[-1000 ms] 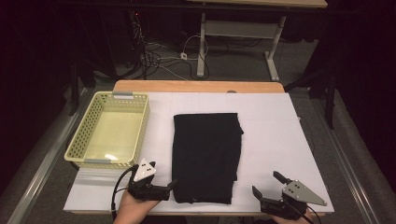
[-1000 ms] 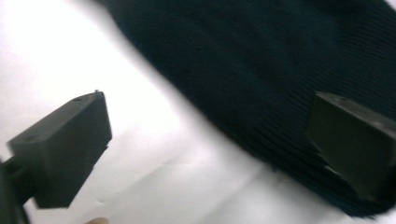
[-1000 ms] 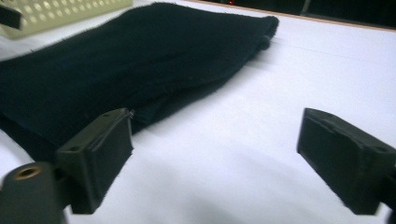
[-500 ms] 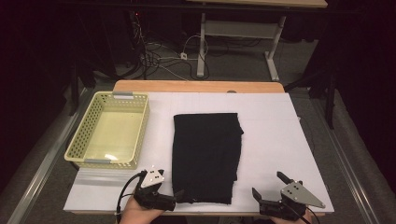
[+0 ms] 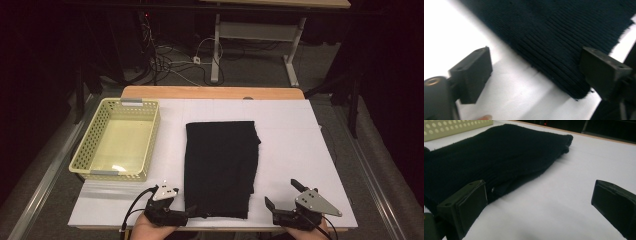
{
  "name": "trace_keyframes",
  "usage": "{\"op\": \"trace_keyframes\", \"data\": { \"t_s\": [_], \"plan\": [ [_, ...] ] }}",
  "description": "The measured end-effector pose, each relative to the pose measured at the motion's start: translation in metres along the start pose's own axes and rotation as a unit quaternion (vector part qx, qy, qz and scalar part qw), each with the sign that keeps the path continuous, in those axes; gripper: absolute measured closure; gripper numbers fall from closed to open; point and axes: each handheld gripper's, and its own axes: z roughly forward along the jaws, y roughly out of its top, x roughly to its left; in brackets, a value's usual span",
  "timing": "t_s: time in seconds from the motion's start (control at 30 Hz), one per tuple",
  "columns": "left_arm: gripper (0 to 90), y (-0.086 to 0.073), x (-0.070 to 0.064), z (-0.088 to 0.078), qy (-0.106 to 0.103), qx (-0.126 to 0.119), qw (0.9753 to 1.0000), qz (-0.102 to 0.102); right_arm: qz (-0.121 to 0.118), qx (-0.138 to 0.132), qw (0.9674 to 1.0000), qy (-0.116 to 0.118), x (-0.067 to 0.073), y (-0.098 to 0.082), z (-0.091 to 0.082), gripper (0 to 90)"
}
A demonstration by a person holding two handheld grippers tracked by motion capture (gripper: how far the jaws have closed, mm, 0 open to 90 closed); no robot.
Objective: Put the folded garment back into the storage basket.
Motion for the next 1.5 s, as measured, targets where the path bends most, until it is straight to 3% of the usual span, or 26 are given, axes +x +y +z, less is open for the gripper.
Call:
{"op": "trace_keyframes", "data": {
  "t_s": [0.1,0.2,0.37,0.47,0.6,0.7,0.93,1.07,1.27,1.5],
  "plan": [
    [19.3,0.000,-0.001,-0.001,-0.013,0.003,0.9999,-0.003,-0.006,-0.001,1.0000,0.006,0.004,0.003,0.005,1.6],
    [31.7,0.000,-0.005,0.000,-0.039,0.000,0.9992,-0.007,-0.010,0.002,0.9999,0.013,0.007,0.003,0.010,1.7],
    [48.9,-0.001,-0.008,0.004,-0.064,-0.006,0.9977,-0.024,-0.020,0.004,0.9996,0.018,0.012,0.004,0.013,1.8],
    [58.4,0.000,-0.009,0.004,-0.073,-0.004,0.9971,-0.022,-0.024,0.001,0.9995,0.019,0.014,0.006,0.013,1.9],
    [71.1,0.000,-0.014,0.002,-0.062,-0.013,0.9980,-0.006,-0.028,-0.003,0.9993,0.024,0.016,0.008,0.014,2.0],
    [74.0,0.001,-0.013,0.000,-0.058,-0.014,0.9982,-0.001,-0.028,-0.006,0.9992,0.028,0.017,0.010,0.017,2.0],
    [74.3,0.000,-0.003,-0.021,-0.036,-0.030,0.9989,-0.003,-0.028,-0.009,0.9988,0.040,0.018,0.014,0.026,2.0],
    [74.1,-0.006,0.011,-0.036,-0.010,-0.022,0.9997,-0.004,-0.021,-0.011,0.9987,0.046,0.019,0.019,0.033,2.0],
    [74.1,-0.015,0.027,-0.051,0.024,-0.014,0.9996,-0.007,-0.032,-0.016,0.9978,0.056,0.025,0.026,0.040,2.0],
    [73.6,-0.018,0.029,-0.053,0.048,0.008,0.9987,0.017,-0.036,-0.017,0.9972,0.064,0.026,0.028,0.047,2.0]
  ]
}}
